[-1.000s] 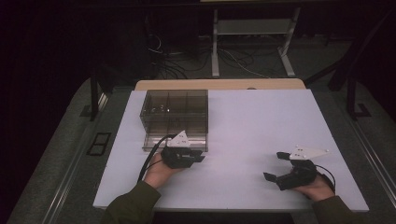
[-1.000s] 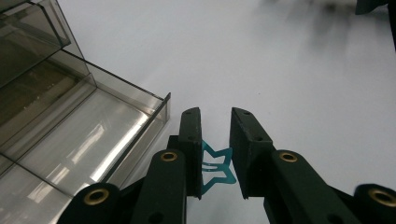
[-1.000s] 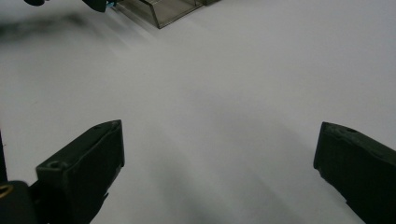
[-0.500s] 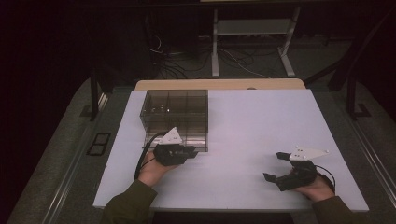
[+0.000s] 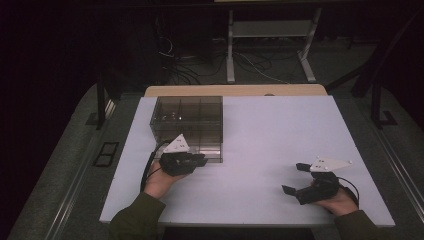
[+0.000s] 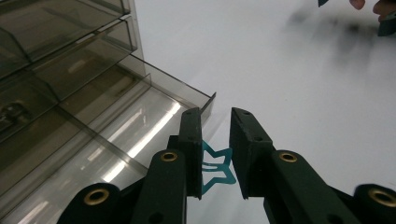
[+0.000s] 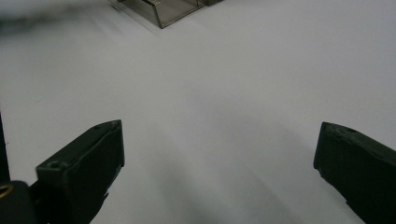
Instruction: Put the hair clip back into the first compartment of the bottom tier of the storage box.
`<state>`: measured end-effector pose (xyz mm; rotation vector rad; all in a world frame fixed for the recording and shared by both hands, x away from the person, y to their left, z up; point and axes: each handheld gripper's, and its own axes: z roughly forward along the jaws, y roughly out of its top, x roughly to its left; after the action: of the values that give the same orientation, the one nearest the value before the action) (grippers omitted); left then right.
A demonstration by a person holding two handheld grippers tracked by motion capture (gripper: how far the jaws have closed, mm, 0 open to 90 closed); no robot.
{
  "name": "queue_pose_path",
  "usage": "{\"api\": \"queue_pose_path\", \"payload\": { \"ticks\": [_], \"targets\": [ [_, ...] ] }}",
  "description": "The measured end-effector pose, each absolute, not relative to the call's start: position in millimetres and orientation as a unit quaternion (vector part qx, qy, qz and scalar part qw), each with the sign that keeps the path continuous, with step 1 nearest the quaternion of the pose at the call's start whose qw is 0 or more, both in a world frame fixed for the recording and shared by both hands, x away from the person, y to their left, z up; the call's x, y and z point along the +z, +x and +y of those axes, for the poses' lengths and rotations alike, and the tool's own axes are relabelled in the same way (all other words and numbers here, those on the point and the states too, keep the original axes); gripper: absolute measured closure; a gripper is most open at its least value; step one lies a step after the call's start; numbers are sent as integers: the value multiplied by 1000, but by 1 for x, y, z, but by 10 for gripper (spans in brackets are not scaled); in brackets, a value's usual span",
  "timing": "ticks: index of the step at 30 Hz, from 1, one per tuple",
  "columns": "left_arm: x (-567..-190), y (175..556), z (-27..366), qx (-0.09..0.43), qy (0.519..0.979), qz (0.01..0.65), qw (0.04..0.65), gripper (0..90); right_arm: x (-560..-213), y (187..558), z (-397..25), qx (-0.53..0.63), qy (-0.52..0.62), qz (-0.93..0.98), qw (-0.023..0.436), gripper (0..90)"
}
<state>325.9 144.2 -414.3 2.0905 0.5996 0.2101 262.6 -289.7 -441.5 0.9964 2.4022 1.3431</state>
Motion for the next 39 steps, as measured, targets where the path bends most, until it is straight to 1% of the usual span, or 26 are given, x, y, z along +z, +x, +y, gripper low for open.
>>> {"api": "queue_pose_path", "payload": {
  "ticks": [39],
  "targets": [
    [-408,337,191,136,818,308,467,736,-442,263,-290,456,341,816,101,13]
  ]
}}
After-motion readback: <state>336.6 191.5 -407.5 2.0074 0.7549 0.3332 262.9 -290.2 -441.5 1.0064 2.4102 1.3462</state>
